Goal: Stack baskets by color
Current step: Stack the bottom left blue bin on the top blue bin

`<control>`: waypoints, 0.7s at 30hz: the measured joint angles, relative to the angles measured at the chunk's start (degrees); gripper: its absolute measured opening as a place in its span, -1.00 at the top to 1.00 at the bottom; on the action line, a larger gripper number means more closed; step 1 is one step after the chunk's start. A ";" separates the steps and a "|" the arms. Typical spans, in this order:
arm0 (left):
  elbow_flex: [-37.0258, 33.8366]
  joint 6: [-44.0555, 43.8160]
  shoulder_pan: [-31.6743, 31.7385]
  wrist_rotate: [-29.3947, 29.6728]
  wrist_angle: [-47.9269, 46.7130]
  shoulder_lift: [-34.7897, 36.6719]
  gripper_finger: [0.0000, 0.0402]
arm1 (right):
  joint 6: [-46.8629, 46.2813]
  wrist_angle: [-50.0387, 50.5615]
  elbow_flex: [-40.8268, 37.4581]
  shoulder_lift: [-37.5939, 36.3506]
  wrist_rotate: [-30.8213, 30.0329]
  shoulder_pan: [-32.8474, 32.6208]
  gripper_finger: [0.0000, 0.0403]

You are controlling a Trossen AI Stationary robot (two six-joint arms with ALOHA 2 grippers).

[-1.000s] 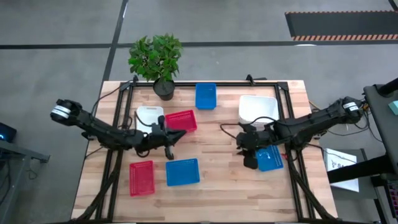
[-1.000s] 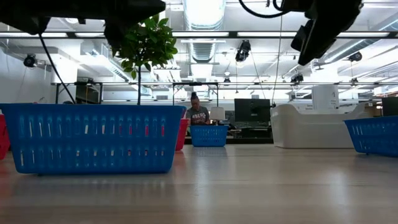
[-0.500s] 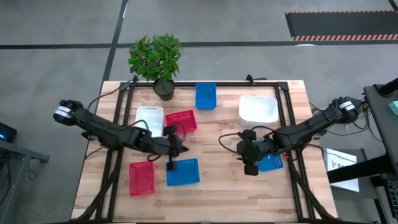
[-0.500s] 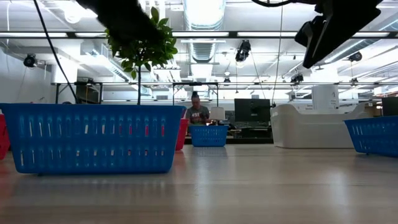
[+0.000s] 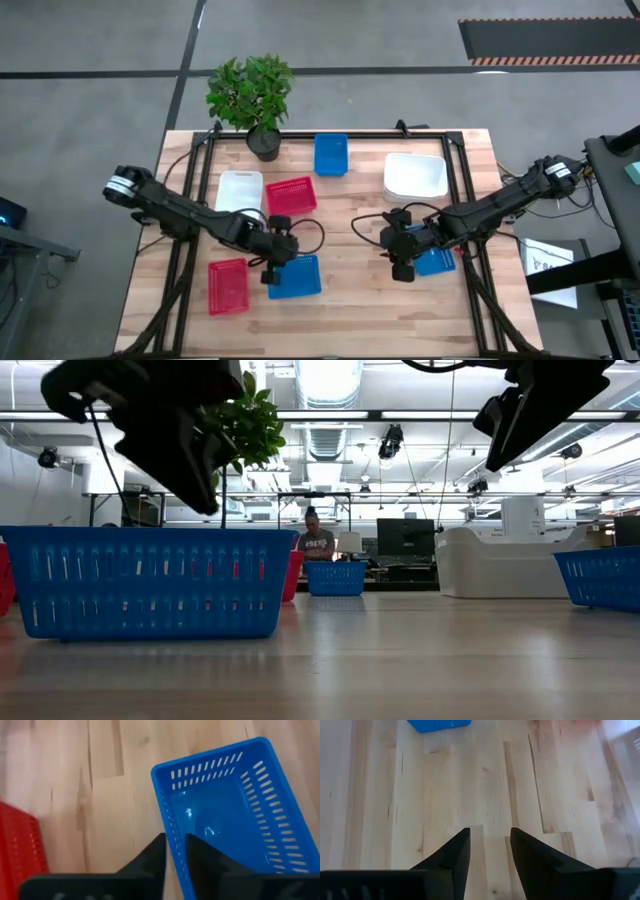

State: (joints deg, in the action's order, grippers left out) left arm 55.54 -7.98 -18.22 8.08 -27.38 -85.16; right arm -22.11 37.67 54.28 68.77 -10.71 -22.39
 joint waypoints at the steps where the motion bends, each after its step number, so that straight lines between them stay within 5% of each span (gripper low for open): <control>1: 0.12 0.63 0.00 -0.01 0.31 -0.77 0.63 | 0.00 -0.03 -0.03 0.00 0.00 0.00 0.34; 9: -0.42 1.43 0.26 0.00 2.32 -4.57 0.16 | 0.00 -0.25 -0.20 0.00 0.01 0.00 0.33; 21: -0.80 0.89 0.26 0.00 3.27 -5.58 0.20 | -0.72 -0.31 -0.72 0.00 0.04 -0.37 0.33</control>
State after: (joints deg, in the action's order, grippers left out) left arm 54.74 -7.09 -17.96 8.08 -24.11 -90.74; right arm -22.83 37.36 53.56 68.77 -10.67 -22.76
